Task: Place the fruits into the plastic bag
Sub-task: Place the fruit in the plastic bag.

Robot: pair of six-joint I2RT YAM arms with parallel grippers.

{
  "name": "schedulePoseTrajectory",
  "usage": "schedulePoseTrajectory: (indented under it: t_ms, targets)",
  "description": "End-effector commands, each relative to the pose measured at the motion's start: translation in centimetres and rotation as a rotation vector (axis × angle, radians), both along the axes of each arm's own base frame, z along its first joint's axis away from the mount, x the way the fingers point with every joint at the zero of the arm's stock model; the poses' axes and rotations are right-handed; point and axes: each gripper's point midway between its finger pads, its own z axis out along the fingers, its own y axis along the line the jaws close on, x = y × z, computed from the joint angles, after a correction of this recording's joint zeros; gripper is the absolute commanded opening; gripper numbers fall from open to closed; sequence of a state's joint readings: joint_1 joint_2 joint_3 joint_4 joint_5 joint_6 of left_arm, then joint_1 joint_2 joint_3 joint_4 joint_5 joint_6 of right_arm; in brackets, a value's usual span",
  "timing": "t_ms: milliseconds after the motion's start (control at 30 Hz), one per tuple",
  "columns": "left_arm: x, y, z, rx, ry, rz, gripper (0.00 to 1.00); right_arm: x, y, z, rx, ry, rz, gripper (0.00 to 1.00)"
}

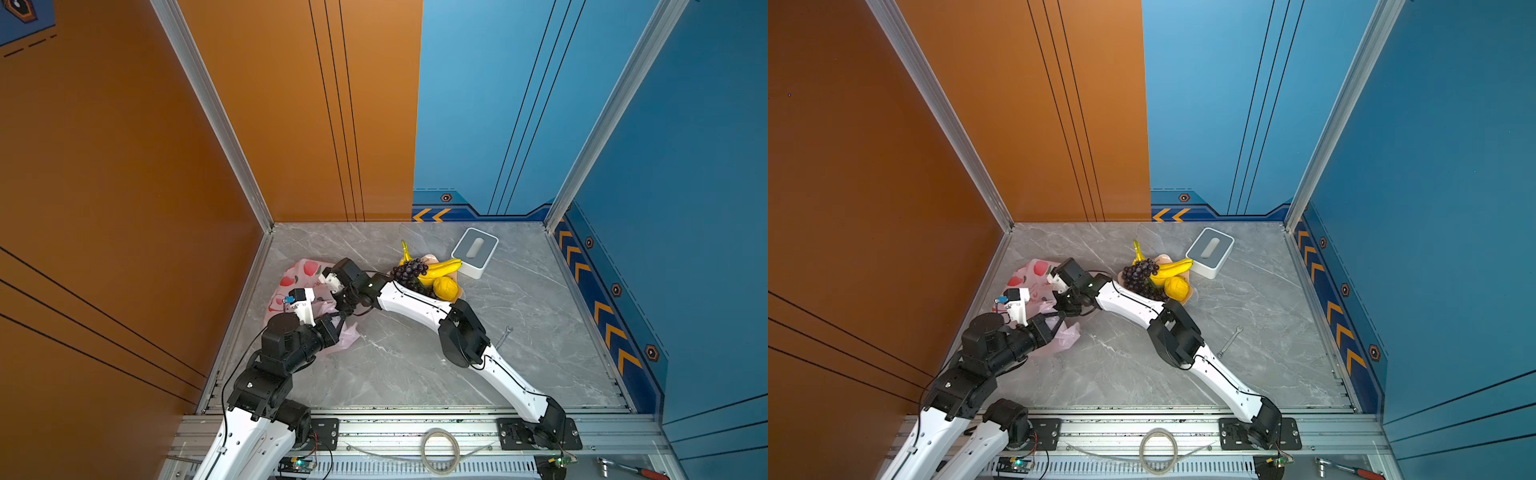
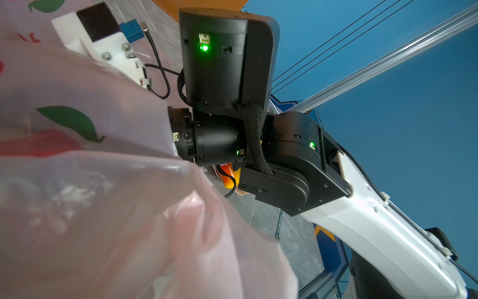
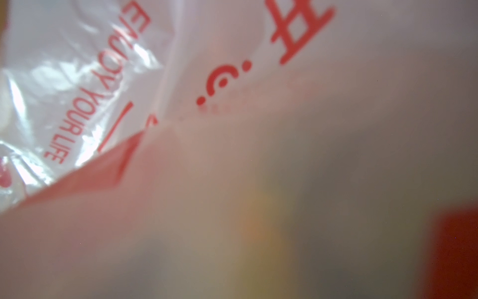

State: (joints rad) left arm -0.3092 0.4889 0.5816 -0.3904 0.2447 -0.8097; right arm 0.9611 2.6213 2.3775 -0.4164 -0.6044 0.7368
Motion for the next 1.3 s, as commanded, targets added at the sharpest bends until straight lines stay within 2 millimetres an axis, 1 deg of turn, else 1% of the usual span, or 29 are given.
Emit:
schedulePoseTrajectory:
  t_ms: [0, 100, 200, 333, 633, 767, 1033, 1133, 1167, 1200, 1267]
  targets:
    - [-0.2, 0.0, -0.7, -0.001, 0.017, -0.008, 0.00, 0.3, -0.4, 1.4, 0.006, -0.037, -0.001, 0.84]
    - [-0.1, 0.1, -0.8, -0.001, 0.020, -0.005, 0.00, 0.5, -1.3, 1.5, -0.025, -0.053, -0.012, 0.85]
    - [0.0, 0.2, -0.8, -0.003, 0.020, 0.000, 0.00, 0.8, -2.5, 2.2, -0.063, -0.080, -0.022, 0.85]
    - [0.0, 0.3, -0.8, -0.004, 0.019, 0.004, 0.00, 1.2, -4.8, 2.8, -0.130, -0.123, -0.055, 0.86]
    - [-0.2, 0.7, -1.0, 0.001, 0.028, 0.018, 0.00, 1.2, -9.6, 3.9, -0.260, -0.204, -0.080, 0.86]
    - [-0.2, 0.7, -1.0, 0.001, 0.026, 0.020, 0.00, 1.1, -11.1, 4.6, -0.287, -0.228, -0.083, 0.86]
    - [-0.2, 0.8, -1.3, 0.003, 0.032, 0.026, 0.00, 0.3, -13.1, 7.1, -0.309, -0.269, -0.092, 0.86]
    - [-0.1, 0.9, -1.3, 0.000, 0.033, 0.027, 0.00, -0.4, -14.1, 8.1, -0.322, -0.282, -0.087, 0.86]
    - [-0.1, 0.9, -1.2, 0.000, 0.028, 0.028, 0.00, -0.7, -14.3, 8.1, -0.322, -0.279, -0.079, 0.86]
    - [-0.1, 0.9, -1.4, 0.000, 0.032, 0.028, 0.00, -1.2, -14.5, 9.4, -0.299, -0.287, -0.075, 0.86]
    - [0.0, 0.9, -1.3, -0.002, 0.031, 0.028, 0.00, -2.0, -14.9, 10.3, -0.279, -0.282, -0.059, 0.86]
